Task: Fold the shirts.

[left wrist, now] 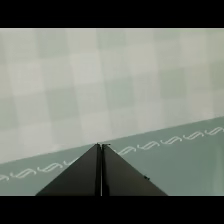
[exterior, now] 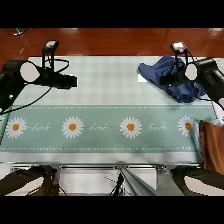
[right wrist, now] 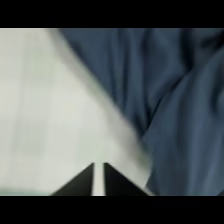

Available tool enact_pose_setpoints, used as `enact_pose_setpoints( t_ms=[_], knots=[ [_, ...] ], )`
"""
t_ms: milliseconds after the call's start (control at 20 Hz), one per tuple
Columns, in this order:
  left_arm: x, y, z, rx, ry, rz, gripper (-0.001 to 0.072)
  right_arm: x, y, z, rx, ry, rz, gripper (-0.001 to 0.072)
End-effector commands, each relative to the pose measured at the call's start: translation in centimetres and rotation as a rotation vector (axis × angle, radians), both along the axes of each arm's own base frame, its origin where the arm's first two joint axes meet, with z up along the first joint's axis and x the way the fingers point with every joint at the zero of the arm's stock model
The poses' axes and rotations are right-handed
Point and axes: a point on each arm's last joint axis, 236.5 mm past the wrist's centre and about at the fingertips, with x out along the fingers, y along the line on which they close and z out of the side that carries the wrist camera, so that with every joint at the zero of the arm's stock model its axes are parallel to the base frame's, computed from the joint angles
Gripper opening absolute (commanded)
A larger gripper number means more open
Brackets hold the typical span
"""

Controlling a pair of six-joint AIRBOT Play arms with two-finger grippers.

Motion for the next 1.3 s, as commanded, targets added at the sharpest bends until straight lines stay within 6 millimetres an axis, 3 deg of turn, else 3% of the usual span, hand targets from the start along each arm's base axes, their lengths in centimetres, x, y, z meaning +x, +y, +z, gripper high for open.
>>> enact_pose_setpoints(
  t_ms=[0,50,150,300,450,550,650,700,750,800,850,950,1000,1150,1250],
  knots=[
    [3.2,-0.4,2.1,-0.039,-0.154,0.027,0.0573,5.4,-1.4,3.8,-0.070,-0.273,0.032,0.0618],
    [3.7,-0.5,2.3,-0.042,-0.175,0.030,0.0703,6.2,-3.0,3.6,-0.088,-0.289,-0.003,0.0618],
    [4.5,0.0,2.2,-0.036,-0.200,0.041,0.0702,7.1,-7.3,1.7,-0.054,-0.262,-0.150,0.0618],
    [4.8,0.3,1.2,-0.030,-0.180,0.049,0.0700,7.0,-12.7,-3.3,-0.029,-0.141,-0.292,0.0618],
    [4.9,0.2,-0.1,-0.022,-0.152,0.048,0.0700,6.4,-13.6,-8.4,0.106,-0.023,-0.405,0.0618],
    [5.0,0.2,-1.0,-0.018,-0.134,0.048,0.0700,5.1,-12.8,-11.4,0.152,0.102,-0.420,0.0618],
    [4.7,0.2,-1.4,-0.004,-0.121,0.032,0.0700,4.0,-11.4,-12.9,0.178,0.204,-0.386,0.0611],
    [4.3,0.2,-1.6,0.033,-0.119,-0.021,0.0701,3.7,-10.7,-12.9,0.201,0.227,-0.377,0.0525],
    [3.6,0.3,-2.0,0.069,-0.096,-0.072,0.0701,3.6,-9.8,-12.6,0.232,0.247,-0.359,0.0363],
    [2.5,0.7,-2.6,0.089,-0.050,-0.094,0.0701,3.5,-9.0,-12.1,0.253,0.265,-0.324,0.0148],
    [1.4,1.2,-2.9,0.100,0.001,-0.098,0.0701,3.7,-8.4,-11.1,0.268,0.276,-0.292,0.0018],
    [-1.3,3.0,-3.1,0.125,0.106,-0.106,0.0700,4.9,-8.0,-7.2,0.277,0.248,-0.261,0.0018],
    [-2.6,3.8,-2.8,0.136,0.143,-0.116,0.0701,6.1,-8.0,-3.9,0.271,0.185,-0.238,0.0018],
    [-6.0,5.3,-1.3,0.124,0.143,-0.100,0.0700,8.6,-7.2,9.8,0.285,-0.111,-0.179,0.0017],
    [-8.5,4.6,-0.3,0.064,0.086,-0.092,0.0700,8.0,-5.4,19.8,0.320,-0.336,-0.111,0.0017]
  ],
)
